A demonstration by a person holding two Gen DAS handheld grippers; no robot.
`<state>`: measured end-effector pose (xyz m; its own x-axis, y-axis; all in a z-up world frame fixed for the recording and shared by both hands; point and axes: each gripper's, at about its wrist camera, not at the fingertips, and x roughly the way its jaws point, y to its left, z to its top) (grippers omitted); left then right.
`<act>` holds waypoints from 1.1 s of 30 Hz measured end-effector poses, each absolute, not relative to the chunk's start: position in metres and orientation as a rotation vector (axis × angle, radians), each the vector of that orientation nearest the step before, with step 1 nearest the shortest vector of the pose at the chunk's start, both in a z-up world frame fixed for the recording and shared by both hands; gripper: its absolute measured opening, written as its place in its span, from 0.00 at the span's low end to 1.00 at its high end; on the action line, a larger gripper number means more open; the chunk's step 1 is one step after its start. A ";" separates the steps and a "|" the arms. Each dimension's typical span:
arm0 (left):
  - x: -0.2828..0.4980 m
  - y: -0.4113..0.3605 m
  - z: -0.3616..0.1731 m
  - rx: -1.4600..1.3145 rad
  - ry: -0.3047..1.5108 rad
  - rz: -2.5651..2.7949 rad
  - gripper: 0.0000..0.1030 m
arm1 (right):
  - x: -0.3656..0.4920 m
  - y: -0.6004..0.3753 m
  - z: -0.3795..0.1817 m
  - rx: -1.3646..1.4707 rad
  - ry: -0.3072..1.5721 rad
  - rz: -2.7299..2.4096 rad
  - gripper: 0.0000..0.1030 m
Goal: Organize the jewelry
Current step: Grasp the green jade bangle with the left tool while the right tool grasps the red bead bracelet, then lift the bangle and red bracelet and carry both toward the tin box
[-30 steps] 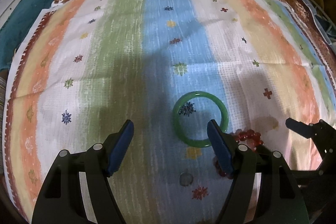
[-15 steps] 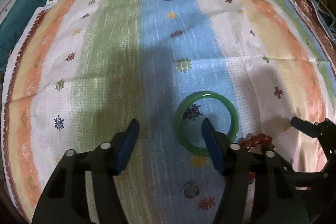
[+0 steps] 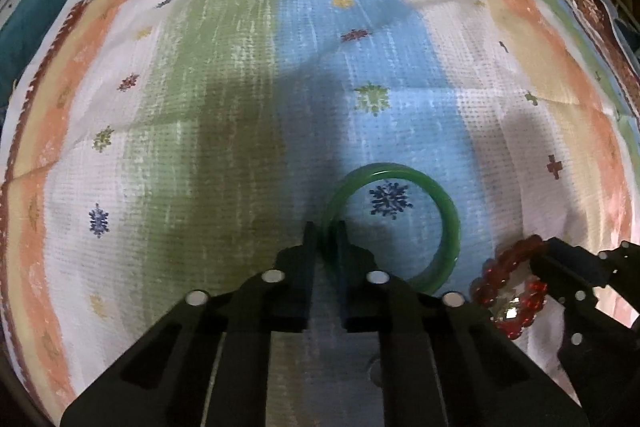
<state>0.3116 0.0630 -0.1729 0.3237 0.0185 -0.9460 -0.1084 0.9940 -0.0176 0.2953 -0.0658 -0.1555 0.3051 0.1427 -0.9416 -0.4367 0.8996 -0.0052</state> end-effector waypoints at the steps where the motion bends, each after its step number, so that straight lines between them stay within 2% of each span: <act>1: 0.311 0.065 -0.172 -0.095 1.240 0.081 0.06 | 0.295 -0.065 -0.155 -0.286 1.200 0.390 0.14; 33: 0.275 0.050 -0.109 -0.114 1.141 0.033 0.09 | 0.263 -0.065 -0.093 -0.208 1.093 0.433 0.14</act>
